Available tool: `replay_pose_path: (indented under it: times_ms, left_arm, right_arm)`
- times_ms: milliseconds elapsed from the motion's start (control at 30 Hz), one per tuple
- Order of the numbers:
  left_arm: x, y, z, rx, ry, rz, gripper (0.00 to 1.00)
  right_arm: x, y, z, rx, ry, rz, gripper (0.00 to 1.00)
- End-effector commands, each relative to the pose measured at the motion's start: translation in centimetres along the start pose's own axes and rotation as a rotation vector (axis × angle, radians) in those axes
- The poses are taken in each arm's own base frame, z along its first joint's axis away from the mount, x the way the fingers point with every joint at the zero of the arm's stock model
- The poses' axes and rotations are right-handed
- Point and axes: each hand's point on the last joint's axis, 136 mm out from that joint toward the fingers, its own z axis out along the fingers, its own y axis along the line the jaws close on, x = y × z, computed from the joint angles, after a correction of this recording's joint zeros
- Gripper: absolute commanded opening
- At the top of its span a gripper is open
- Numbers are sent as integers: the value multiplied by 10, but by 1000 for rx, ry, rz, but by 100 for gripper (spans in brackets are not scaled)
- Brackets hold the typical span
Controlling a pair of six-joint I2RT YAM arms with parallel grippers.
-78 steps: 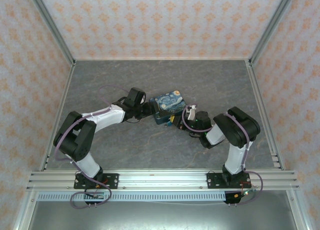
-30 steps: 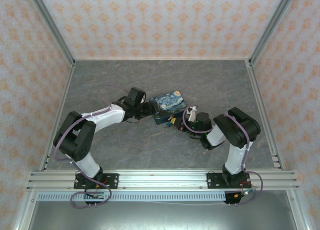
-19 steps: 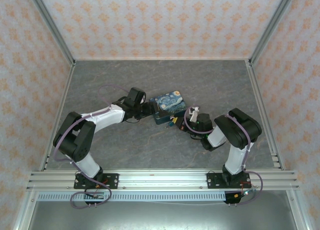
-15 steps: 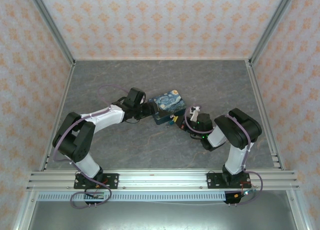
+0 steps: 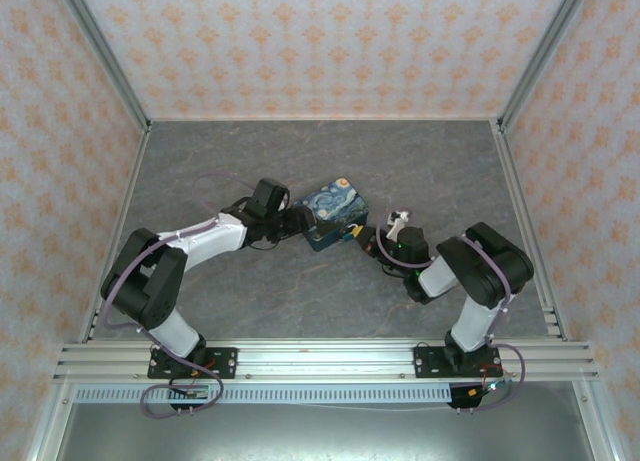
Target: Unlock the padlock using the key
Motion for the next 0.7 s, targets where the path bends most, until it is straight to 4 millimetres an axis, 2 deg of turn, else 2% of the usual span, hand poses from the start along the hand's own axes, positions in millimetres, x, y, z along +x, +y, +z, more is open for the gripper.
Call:
replay_pose_path:
  times_ms: [0, 167, 367, 533, 667]
  left_arm:
    - [15, 28, -14, -105, -3, -40, 72]
    - [-6, 12, -49, -67, -125, -21, 76]
    - [-23, 9, -85, -50, -264, -12, 79]
    - [-30, 16, -112, -42, -382, -2, 82]
    - [-35, 31, -143, -75, -505, 2, 91]
  right_arm:
    - [-11, 1, -14, 35, -52, -50, 0]
    - [-13, 13, -32, 110, -12, -153, 0]
    - [-12, 36, -78, 240, 78, -251, 0]
    - [2, 42, -110, 322, 181, -196, 0]
    - [26, 37, -125, 397, 313, -101, 0]
